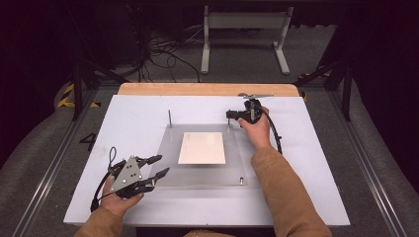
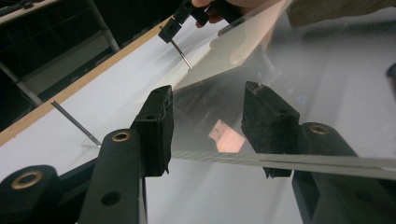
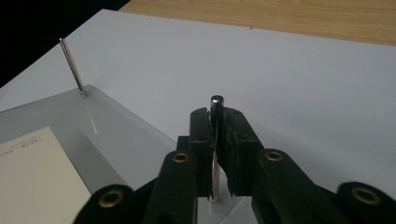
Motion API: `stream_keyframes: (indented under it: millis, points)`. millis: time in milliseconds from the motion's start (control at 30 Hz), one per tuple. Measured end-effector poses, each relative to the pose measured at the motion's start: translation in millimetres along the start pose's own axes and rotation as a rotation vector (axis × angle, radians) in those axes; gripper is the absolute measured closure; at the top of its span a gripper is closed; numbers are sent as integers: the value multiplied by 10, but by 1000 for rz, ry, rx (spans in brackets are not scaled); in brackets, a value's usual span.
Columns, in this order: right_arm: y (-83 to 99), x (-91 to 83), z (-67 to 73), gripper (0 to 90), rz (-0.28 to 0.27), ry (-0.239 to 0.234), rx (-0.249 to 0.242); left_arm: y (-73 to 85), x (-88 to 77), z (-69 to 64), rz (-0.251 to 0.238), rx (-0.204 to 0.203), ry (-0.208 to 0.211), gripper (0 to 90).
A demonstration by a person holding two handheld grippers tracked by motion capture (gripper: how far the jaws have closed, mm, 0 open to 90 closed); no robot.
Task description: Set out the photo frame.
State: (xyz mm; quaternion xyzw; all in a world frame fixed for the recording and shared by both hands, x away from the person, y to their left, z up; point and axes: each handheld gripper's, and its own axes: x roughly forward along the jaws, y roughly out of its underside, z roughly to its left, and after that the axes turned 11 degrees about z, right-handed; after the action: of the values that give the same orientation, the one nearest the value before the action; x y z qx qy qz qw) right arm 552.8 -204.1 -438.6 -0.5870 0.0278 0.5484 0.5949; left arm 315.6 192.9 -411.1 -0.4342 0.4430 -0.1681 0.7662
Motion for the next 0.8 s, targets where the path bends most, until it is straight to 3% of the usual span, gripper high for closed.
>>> stream_keyframes:
  millis: [233,533,667,800]
  points:
    - [34,-210,62,653,-21,-13,-46,-47,-13,66,-9,-13,17,529]
    - [191,-674,381,481,-110,-65,-231,-111,-25,139,-15,-34,38,528]
    - [304,-870,541,446,-141,-62,-302,-136,-32,162,-19,-39,37,528]
    - [437,-1033,613,439,-171,-61,-353,-171,-40,207,-31,-40,36,528]
